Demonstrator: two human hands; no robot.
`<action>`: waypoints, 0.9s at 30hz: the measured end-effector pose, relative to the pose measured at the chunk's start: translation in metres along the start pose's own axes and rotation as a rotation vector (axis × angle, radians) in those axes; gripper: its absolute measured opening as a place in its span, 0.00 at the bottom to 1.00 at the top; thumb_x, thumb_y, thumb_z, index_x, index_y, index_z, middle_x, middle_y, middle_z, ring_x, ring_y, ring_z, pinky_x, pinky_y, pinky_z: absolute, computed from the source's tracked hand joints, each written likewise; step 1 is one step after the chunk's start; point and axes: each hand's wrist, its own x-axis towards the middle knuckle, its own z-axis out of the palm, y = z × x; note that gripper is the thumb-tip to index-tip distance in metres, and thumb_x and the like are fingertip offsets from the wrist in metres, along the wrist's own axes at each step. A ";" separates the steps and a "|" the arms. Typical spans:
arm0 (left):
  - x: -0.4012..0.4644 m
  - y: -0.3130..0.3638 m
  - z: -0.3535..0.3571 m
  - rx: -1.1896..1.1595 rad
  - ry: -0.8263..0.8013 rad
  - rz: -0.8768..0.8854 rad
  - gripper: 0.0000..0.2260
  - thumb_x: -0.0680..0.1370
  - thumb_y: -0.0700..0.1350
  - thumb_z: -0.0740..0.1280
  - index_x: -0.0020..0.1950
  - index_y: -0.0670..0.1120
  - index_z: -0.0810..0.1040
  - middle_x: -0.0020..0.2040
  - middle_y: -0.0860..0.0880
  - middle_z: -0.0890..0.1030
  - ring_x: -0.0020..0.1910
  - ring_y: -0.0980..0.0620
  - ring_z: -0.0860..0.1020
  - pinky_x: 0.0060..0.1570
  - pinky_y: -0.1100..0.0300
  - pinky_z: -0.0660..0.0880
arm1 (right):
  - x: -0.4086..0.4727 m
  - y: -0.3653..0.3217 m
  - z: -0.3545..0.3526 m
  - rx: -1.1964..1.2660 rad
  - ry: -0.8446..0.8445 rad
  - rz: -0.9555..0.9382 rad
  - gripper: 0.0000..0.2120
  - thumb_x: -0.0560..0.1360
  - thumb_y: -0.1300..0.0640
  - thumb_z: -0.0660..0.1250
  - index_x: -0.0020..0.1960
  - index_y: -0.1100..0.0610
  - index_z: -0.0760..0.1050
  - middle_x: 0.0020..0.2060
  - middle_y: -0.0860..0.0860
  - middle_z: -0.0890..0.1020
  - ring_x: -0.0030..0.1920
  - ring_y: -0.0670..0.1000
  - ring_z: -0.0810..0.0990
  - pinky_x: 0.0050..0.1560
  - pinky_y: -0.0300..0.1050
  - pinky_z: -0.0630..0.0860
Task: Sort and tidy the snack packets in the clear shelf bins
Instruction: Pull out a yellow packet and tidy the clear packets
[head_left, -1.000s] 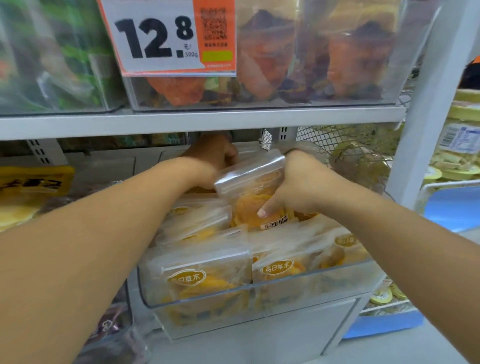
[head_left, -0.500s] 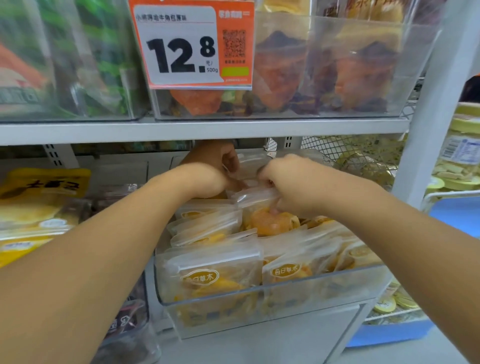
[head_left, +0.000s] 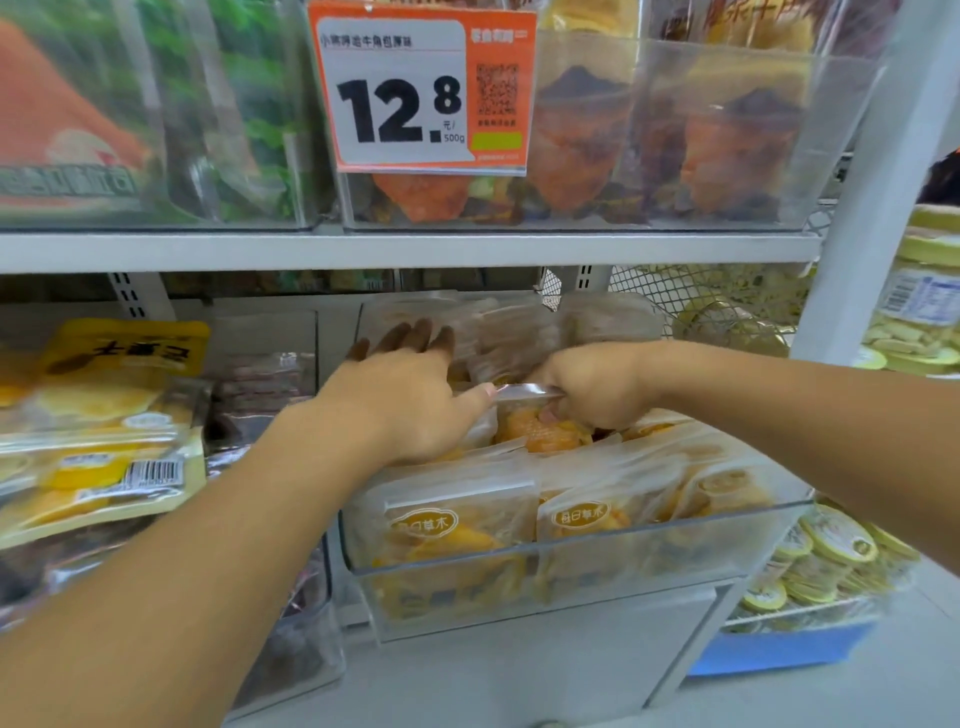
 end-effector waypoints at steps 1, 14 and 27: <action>0.001 0.000 0.001 0.014 0.010 0.006 0.36 0.81 0.68 0.46 0.83 0.51 0.42 0.83 0.50 0.42 0.81 0.49 0.43 0.79 0.47 0.44 | -0.001 0.001 0.003 0.016 -0.005 0.000 0.07 0.83 0.56 0.62 0.46 0.49 0.73 0.41 0.45 0.78 0.40 0.46 0.75 0.40 0.42 0.69; 0.006 -0.008 -0.003 -0.048 0.036 0.049 0.30 0.82 0.67 0.46 0.82 0.56 0.54 0.82 0.53 0.53 0.81 0.50 0.54 0.78 0.47 0.55 | 0.016 -0.002 -0.004 0.110 -0.161 -0.014 0.06 0.82 0.56 0.62 0.56 0.54 0.77 0.48 0.48 0.80 0.49 0.51 0.79 0.53 0.47 0.77; 0.007 0.020 -0.005 -0.075 0.183 0.295 0.11 0.69 0.60 0.76 0.47 0.60 0.79 0.49 0.57 0.78 0.50 0.51 0.77 0.51 0.51 0.77 | -0.018 0.009 -0.013 0.083 0.086 -0.076 0.15 0.72 0.49 0.76 0.57 0.50 0.81 0.45 0.43 0.85 0.45 0.43 0.81 0.51 0.45 0.79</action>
